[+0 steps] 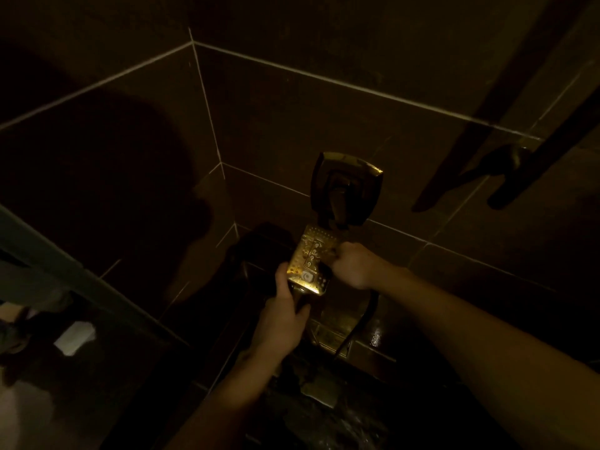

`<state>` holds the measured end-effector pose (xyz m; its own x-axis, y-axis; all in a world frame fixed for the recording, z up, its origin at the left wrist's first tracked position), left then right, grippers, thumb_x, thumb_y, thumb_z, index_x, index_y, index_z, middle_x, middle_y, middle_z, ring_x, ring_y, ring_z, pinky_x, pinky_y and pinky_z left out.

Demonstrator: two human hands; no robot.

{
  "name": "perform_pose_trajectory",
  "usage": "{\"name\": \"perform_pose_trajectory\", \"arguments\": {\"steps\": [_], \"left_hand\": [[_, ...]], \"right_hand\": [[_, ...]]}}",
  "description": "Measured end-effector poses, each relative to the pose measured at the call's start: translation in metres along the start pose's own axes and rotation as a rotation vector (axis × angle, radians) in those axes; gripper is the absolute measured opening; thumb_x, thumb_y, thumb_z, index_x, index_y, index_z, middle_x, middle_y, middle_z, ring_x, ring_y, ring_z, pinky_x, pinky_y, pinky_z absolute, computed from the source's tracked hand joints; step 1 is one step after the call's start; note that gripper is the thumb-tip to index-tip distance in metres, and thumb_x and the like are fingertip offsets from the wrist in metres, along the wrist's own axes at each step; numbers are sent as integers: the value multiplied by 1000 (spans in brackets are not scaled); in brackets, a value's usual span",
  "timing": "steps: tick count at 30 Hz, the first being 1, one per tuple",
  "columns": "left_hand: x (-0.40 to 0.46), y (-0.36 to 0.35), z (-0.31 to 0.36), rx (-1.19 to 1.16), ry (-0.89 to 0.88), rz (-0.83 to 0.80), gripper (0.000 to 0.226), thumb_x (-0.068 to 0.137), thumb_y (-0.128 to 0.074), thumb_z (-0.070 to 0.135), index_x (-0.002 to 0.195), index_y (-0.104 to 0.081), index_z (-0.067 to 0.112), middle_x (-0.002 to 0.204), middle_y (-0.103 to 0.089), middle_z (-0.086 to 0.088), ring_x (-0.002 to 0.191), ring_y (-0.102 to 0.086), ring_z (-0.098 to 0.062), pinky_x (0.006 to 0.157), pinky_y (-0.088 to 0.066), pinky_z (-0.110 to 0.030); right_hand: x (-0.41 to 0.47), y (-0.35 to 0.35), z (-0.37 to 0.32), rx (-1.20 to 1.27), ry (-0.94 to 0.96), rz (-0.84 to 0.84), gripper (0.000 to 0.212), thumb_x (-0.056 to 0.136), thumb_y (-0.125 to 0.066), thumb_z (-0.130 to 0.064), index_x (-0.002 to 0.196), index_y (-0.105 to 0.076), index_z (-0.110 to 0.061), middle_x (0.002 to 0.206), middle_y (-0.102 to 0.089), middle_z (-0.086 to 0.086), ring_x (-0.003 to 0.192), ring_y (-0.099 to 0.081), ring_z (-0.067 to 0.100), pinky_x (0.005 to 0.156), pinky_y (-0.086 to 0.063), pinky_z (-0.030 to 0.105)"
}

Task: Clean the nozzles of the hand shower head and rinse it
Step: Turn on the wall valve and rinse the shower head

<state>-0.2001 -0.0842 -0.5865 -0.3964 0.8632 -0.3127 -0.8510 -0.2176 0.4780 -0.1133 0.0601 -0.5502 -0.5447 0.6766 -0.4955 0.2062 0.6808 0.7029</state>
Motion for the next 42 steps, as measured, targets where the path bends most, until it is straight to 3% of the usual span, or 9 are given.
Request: {"name": "perform_pose_trajectory", "arguments": {"steps": [8,12,19,21,24,27,33,36,42], "left_hand": [[1,-9,-1,-32,33,-44,93,98,-65,21,152,5,51,109,-69,-7,66,-66,-20,40,-46,-26],[3,-14,-2,-9,19,-50,94,97,-65,20,154,4,48,110,-70,-5,64,-65,-19,45,-48,-29],[1,-14,5,-50,-13,-19,90,98,-64,21,155,1,45,109,-67,2,58,-62,-13,42,-44,-23],[-1,-17,6,-69,-11,-5,89,98,-64,22,154,-1,47,109,-66,3,60,-64,-15,45,-45,-26],[-6,-23,9,-82,-14,-11,87,98,-64,22,154,-2,48,110,-68,1,59,-65,-16,41,-45,-25],[-10,-28,12,-66,-18,-20,88,98,-64,20,154,-2,48,108,-68,0,61,-66,-17,42,-46,-24],[-22,-45,7,-60,-52,-20,94,96,-66,18,154,0,49,99,-74,3,69,-73,-16,61,-63,-40],[-27,-51,11,-34,-67,-28,94,97,-66,19,156,2,45,99,-72,6,71,-72,-11,62,-61,-31],[-24,-52,10,-9,-41,-19,97,96,-68,22,155,5,49,86,-72,4,65,-71,-14,60,-63,-40]], "right_hand": [[-27,-12,-22,-136,41,-41,30,95,-48,-38,89,-63,-13,83,-62,5,72,-60,18,58,-42,29],[-31,-25,-21,-126,47,-81,27,95,-48,-36,91,-64,-14,88,-65,7,75,-62,20,58,-43,29],[-45,-33,-6,-92,92,-124,25,97,-47,-28,113,-63,-17,113,-63,6,91,-58,15,80,-48,31],[-46,-27,11,-106,37,-110,27,96,-47,-33,109,-64,-16,105,-64,4,90,-61,18,80,-52,34],[-44,-11,35,-129,-41,-57,27,96,-48,-40,91,-61,-17,85,-60,0,77,-60,16,64,-46,29],[-43,12,46,-106,-82,23,28,96,-48,-41,91,-60,-16,87,-63,4,74,-62,17,61,-44,28],[-43,49,44,-78,-115,171,25,95,-49,-33,92,-60,-11,90,-63,8,75,-62,20,58,-41,26],[-45,45,33,-88,-86,131,29,96,-48,-35,94,-62,-10,90,-64,7,75,-62,20,58,-43,28],[-57,6,16,-146,-37,-33,29,95,-49,-36,87,-64,-12,85,-65,6,72,-63,17,60,-48,32]]}}
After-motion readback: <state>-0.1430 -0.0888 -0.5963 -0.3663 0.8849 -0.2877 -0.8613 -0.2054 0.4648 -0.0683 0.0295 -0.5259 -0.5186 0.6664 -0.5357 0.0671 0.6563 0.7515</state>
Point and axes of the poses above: each hand's wrist, its own x-axis towards the middle knuckle, its own y-axis out of the back of the hand, z = x × y, the point moved 10 cm from there along x, towards the middle knuckle
